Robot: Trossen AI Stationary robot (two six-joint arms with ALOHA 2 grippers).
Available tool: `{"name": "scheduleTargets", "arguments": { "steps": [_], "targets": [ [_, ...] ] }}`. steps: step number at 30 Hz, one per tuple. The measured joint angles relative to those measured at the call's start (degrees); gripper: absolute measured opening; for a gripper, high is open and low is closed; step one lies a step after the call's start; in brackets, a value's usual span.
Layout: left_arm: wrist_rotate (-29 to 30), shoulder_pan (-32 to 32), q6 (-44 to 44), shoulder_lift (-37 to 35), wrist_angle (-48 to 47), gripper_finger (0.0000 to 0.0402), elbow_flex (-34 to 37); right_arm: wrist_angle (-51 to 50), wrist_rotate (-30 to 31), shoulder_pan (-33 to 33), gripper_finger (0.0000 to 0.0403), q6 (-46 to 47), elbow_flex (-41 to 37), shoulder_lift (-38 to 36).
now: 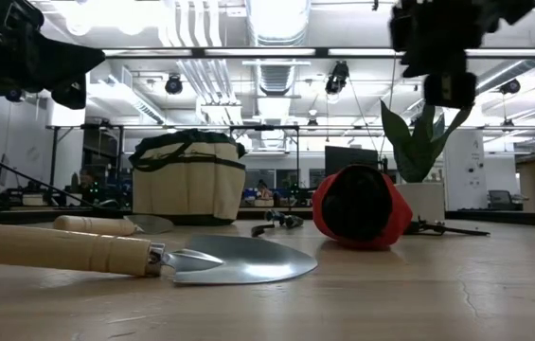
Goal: Pick & Place Garden tools in Gardening bag
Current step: Put the gloves into the gardening bag
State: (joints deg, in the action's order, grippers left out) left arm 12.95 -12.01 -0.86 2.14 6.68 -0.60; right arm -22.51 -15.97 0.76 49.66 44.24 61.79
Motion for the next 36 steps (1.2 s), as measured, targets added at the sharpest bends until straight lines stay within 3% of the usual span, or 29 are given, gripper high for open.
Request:
{"name": "scheduleTargets", "arguments": {
  "steps": [7,13,23,36],
  "targets": [
    [0.0,0.0,0.0,0.0,0.0,0.0007,0.0,-1.1,-0.5,0.1,0.0141,-6.8,8.9,15.4],
    [0.0,0.0,0.0,0.0,0.0,0.0007,0.0,-11.4,-0.8,0.8,0.0182,-14.8,17.9,26.1],
    [0.0,0.0,0.0,0.0,-0.2,0.0007,0.0,-20.6,2.1,3.5,0.0187,-25.5,28.7,38.1],
    [0.0,0.0,0.0,0.0,-0.4,0.0007,0.0,-20.9,4.1,4.2,0.0182,-27.0,29.4,43.7]
  ]
}}
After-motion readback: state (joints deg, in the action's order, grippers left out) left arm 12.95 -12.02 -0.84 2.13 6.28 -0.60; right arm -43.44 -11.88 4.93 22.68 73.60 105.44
